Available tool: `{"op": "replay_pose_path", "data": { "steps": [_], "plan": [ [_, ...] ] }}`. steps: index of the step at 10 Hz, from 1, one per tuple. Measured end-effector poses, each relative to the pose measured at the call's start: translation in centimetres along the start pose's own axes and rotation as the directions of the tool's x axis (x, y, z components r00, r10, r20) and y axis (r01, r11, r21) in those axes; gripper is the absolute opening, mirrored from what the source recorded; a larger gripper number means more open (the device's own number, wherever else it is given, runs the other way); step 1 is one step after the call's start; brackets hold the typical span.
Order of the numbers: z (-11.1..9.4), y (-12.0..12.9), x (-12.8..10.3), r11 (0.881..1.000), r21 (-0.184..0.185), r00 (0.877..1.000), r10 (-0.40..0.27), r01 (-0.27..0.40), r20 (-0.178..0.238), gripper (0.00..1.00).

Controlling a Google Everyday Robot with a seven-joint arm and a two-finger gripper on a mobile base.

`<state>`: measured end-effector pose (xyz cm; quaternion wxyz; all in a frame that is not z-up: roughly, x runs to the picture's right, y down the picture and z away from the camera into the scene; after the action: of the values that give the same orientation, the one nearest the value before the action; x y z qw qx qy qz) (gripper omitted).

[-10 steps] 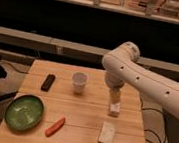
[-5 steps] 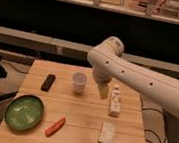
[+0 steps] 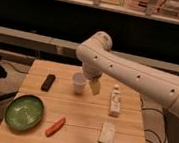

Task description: Place the eraser in the ceramic cup

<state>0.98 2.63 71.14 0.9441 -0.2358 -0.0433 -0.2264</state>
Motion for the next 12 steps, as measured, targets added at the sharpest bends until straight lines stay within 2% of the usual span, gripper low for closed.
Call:
{"op": "replay_pose_path", "data": {
  "steps": [4, 6, 9, 12],
  "plan": [
    [-0.1, -1.3, -0.9, 0.998, 0.004, 0.998, -0.057, 0.057, 0.010, 0.80],
    [-0.2, -2.6, -2.6, 0.996, 0.007, 0.996, -0.090, 0.090, 0.014, 0.80],
    [-0.4, -4.1, -4.7, 0.989, 0.010, 0.989, -0.150, 0.150, 0.014, 0.80],
    [-0.3, -4.7, -5.2, 0.981, 0.009, 0.981, -0.191, 0.191, 0.017, 0.80]
  ]
}}
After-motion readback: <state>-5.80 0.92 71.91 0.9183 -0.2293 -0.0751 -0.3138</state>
